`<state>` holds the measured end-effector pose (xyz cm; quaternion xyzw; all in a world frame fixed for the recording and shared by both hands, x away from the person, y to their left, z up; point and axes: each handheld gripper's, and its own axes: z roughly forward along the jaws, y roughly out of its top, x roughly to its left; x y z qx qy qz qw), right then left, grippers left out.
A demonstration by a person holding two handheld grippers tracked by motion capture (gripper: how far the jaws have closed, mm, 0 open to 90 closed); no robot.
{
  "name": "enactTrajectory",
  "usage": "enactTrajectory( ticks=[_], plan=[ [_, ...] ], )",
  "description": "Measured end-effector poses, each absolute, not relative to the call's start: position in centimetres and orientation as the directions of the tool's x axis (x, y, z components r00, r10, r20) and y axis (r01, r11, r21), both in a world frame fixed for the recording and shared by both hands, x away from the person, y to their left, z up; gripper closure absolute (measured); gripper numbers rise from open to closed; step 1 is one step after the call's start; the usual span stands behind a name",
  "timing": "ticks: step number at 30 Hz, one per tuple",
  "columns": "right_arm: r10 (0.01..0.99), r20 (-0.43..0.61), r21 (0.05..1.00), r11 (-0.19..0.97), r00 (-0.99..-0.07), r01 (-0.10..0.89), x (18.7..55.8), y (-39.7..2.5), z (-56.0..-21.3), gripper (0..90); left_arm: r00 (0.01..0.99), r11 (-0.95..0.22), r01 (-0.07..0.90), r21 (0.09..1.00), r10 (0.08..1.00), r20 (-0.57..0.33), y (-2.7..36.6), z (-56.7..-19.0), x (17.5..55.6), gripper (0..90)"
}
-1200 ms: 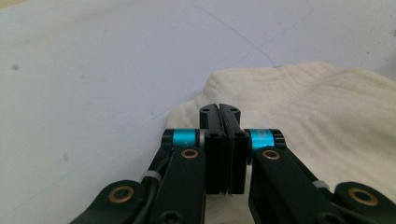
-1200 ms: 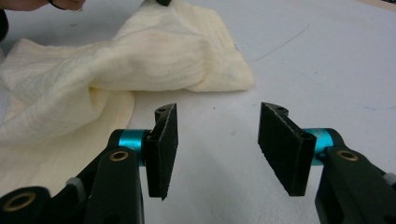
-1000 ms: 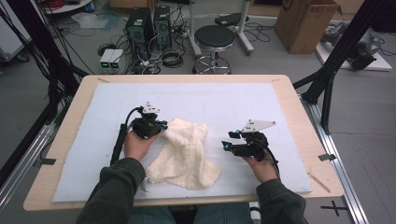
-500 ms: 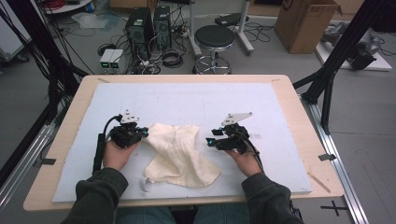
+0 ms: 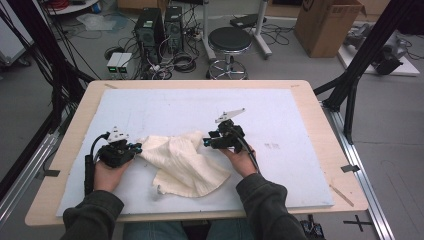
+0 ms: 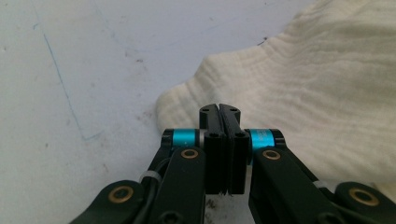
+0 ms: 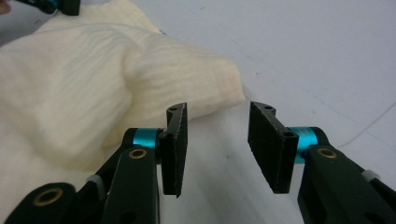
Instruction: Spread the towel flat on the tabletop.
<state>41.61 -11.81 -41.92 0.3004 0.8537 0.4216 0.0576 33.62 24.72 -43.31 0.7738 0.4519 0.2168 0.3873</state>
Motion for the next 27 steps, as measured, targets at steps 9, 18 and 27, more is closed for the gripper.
enactTrajectory(
  ticks=[9, 18, 27],
  plan=[
    [0.554, 0.217, 0.743, 0.441, -0.804, 0.504, 43.3, -9.1, -43.5, 55.9, 0.504, -0.300, 0.521, 0.799, 0.864, -0.005, 24.9, -43.5, 33.6, 88.1],
    [0.498, 0.231, 0.740, 0.467, -0.836, 0.483, 43.0, -9.9, -42.4, 83.4, 0.511, -0.275, 0.504, 0.819, 0.859, -0.026, 24.8, -43.3, 33.5, 88.1],
    [0.580, 0.083, 0.747, 0.502, -0.810, 0.436, 40.3, -16.0, -37.0, 83.4, 0.568, -0.236, 0.451, 0.861, 0.820, -0.072, 21.7, -42.3, 34.0, 88.1]
  ],
)
